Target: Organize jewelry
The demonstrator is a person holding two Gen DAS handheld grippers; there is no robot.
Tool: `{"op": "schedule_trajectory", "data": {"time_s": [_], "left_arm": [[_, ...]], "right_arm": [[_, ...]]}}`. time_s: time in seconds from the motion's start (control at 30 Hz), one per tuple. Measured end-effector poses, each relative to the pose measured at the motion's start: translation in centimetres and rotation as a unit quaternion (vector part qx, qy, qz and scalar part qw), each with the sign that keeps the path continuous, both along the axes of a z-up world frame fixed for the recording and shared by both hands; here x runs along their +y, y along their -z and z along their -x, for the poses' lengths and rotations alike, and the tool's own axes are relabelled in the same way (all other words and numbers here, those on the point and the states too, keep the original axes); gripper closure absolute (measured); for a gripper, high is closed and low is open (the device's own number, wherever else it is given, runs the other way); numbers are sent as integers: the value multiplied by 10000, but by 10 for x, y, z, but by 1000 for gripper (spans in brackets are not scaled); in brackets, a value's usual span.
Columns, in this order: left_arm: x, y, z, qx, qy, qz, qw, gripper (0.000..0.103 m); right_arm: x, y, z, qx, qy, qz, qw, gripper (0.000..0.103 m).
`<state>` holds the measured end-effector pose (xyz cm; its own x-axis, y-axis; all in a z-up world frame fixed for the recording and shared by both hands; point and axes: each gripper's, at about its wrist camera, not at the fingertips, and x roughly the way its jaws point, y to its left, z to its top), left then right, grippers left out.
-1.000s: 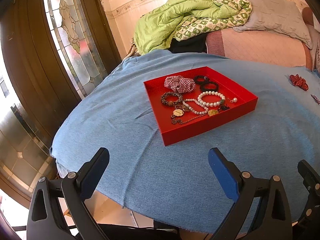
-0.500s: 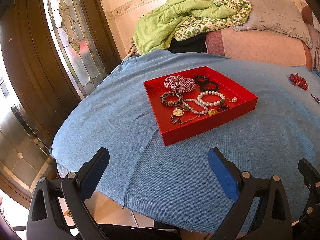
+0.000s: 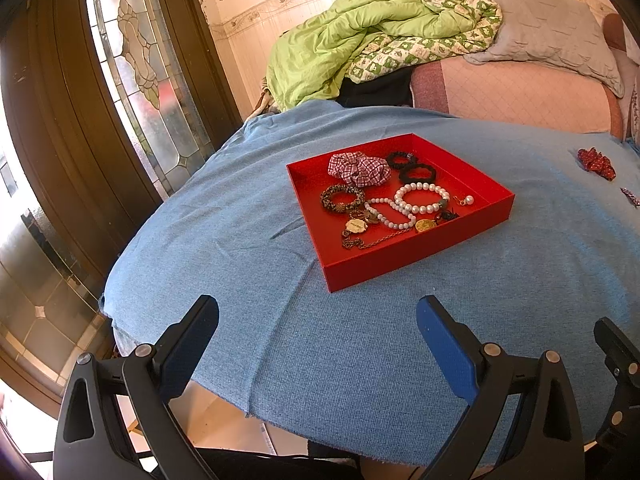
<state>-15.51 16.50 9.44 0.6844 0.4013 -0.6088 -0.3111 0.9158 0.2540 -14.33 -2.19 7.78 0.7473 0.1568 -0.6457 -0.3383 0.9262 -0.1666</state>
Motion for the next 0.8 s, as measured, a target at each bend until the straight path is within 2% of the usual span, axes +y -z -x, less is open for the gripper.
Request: {"op": "schedule_trajectory", "data": {"time_s": [0.8], "left_arm": [[-1, 1, 0, 8, 3, -21, 10000, 4]], "right_arm": [[-5, 3, 0, 25, 15, 4, 10000, 7]]}}
